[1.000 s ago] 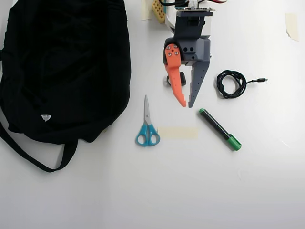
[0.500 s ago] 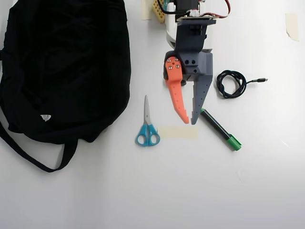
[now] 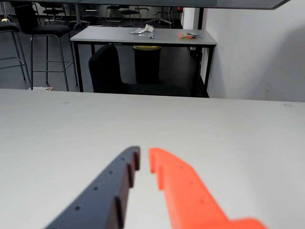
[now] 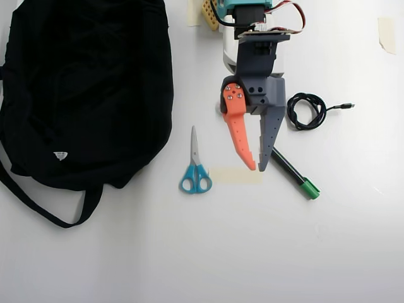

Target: Put the green marker into the black bag

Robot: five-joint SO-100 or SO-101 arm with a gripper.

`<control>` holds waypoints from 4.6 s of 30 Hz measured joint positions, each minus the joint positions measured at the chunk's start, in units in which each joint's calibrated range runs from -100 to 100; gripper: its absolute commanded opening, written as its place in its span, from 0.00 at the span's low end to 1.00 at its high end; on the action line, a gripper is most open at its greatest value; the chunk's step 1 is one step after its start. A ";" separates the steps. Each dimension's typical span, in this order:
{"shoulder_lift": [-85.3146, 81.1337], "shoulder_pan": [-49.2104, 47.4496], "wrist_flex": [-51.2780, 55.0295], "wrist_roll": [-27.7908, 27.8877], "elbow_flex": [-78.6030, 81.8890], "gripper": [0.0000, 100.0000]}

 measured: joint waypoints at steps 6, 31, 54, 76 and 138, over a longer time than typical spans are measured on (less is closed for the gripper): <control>0.00 0.00 0.00 0.00 0.00 0.02; 0.00 0.07 0.69 0.00 0.31 0.02; 0.08 0.07 37.61 -0.15 0.31 0.02; -0.33 0.00 58.65 -0.15 0.31 0.02; -0.33 -11.17 59.17 -0.05 0.31 0.02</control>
